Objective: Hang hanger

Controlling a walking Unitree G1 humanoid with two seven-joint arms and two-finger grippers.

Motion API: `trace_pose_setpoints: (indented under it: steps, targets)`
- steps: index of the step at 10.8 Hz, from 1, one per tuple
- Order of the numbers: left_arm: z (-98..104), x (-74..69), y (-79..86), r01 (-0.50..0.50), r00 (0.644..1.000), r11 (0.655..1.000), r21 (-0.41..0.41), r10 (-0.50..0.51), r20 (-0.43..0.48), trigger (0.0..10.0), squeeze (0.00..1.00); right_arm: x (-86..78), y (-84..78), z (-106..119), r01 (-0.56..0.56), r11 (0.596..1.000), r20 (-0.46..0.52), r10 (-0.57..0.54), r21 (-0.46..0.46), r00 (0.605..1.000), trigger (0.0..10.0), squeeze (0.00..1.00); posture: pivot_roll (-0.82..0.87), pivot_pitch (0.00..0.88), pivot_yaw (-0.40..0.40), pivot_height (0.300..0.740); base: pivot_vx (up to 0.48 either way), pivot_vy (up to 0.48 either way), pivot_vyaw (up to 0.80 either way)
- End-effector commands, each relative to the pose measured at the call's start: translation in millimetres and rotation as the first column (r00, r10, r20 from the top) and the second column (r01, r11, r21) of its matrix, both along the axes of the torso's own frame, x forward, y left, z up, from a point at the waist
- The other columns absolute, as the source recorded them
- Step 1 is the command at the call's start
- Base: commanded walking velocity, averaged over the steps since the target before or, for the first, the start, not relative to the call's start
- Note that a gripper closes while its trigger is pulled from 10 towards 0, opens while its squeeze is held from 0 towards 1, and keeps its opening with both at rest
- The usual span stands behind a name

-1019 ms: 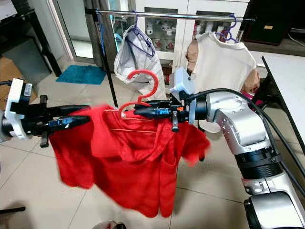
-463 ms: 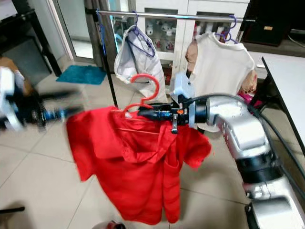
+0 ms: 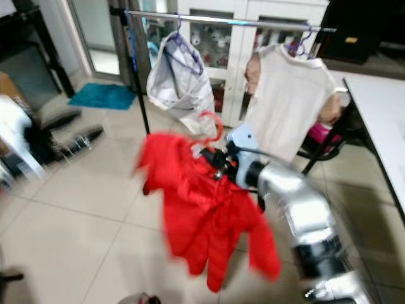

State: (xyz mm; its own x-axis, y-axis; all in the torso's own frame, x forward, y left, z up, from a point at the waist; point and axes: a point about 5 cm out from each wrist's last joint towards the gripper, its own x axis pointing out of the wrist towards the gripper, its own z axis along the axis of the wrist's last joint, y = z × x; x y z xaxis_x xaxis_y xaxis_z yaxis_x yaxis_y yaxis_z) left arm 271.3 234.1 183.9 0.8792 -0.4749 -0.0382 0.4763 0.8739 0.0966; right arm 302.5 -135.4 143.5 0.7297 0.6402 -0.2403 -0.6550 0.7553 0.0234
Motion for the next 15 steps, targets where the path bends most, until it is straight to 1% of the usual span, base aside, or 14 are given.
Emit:
trace_pose_setpoints:
  steps: [1,2,3,4,5,6,7,8,9,10,11,12,13,15]
  targets:
    - [2,-3.7,-2.7,-0.066,0.998,0.997,0.031,0.066,0.013,10.0,0.0,1.4,-7.9,5,0.1,0.995,0.024,-0.1,0.006,0.995,0.0,0.0,-0.04,0.0,0.002,0.74,0.0,0.0,0.0]
    - [-11,-15.4,-14.3,-0.146,0.989,0.989,0.038,0.147,-0.028,10.0,0.0,-0.1,-14.0,-7,0.262,0.965,-0.017,-0.262,0.014,0.965,0.0,0.0,-0.03,0.0,-0.002,0.74,0.0,0.0,0.0]
    - [-18,-20.8,-19.6,-0.239,0.97,0.971,0.007,0.239,-0.047,10.0,0.0,-4.0,-18.4,-15,0.384,0.923,-0.044,-0.383,0.019,0.923,4.7,0.0,-0.04,0.001,-0.002,0.74,0.0,0.0,0.0]
    - [-22,-26.8,-24.8,-0.288,0.957,0.956,-0.064,0.285,-0.048,10.0,0.0,-11.0,-16.2,-12,0.417,0.907,-0.02,-0.417,0.054,0.909,10.0,0.0,-0.06,0.001,0.01,0.74,0.0,0.0,0.0]
    - [-28,-33.7,-32.5,-0.322,0.947,0.939,-0.117,0.318,-0.054,10.0,0.0,-15.9,-13.7,-10,0.433,0.9,-0.048,-0.431,0.051,0.901,10.0,0.0,-0.06,0.005,0.015,0.74,0.0,0.0,0.0]
    - [-33,-37.5,-42.2,-0.337,0.941,0.933,-0.127,0.329,-0.082,10.0,0.0,-19.7,-10.9,-7,0.418,0.906,-0.06,-0.414,0.071,0.908,10.0,0.0,-0.06,0.005,0.015,0.74,0.24,0.0,0.0]
    - [-38,-39.9,-60.7,-0.297,0.953,0.952,-0.07,0.291,-0.081,10.0,0.0,-22.0,-9.9,-7,0.467,0.884,-0.053,-0.466,0.024,0.883,10.0,0.0,-0.07,0.0,0.016,0.74,0.375,0.0,0.0]
    - [-33,-36.8,-66.4,-0.295,0.955,0.951,-0.088,0.289,-0.069,10.0,0.0,-22.9,-5.5,-5,0.434,0.899,-0.047,-0.432,0.051,0.901,10.0,0.0,-0.06,0.0,0.012,0.74,0.379,0.0,0.0]
    - [-29,-35.5,-67.4,-0.299,0.954,0.95,-0.091,0.294,-0.058,10.0,0.0,-21.2,-5.5,-2,0.433,0.897,-0.049,-0.43,0.088,0.901,10.0,0.0,-0.06,0.0,0.01,0.74,0.386,0.0,0.0]
    - [-31,-37.1,-64.5,-0.317,0.947,0.944,-0.093,0.311,-0.074,10.0,0.0,-16.9,-13.2,0,0.507,0.852,-0.075,-0.502,0.129,0.862,10.0,0.0,-0.06,0.0,0.014,0.74,0.401,0.0,0.0]
    - [-31,-37.0,-62.5,-0.336,0.941,0.937,-0.095,0.329,-0.08,10.0,0.0,-14.8,-16.2,1,0.534,0.835,-0.075,-0.529,0.133,0.845,10.0,0.0,-0.06,0.0,0.015,0.74,0.398,0.0,0.0]
    - [-29,-35.3,-62.6,-0.33,0.943,0.938,-0.105,0.323,-0.077,10.0,0.0,-11.5,-16.6,5,0.531,0.834,-0.043,-0.531,0.149,0.846,10.0,0.0,-0.07,0.0,0.012,0.74,0.405,0.0,0.0]
    - [-30,-32.6,-61.1,-0.341,0.939,0.935,-0.098,0.335,-0.077,10.0,0.0,-9.5,-12.2,6,0.504,0.857,0.009,-0.508,0.109,0.861,10.0,0.0,-0.06,0.0,0.009,0.74,0.412,0.0,0.0]
    - [-26,-30.4,-61.9,-0.337,0.941,0.938,-0.078,0.334,-0.049,10.0,0.0,-5.0,-4.6,11,0.481,0.865,0.014,-0.488,0.144,0.873,10.0,0.0,-0.05,0.0,0.009,0.74,0.412,0.0,0.0]
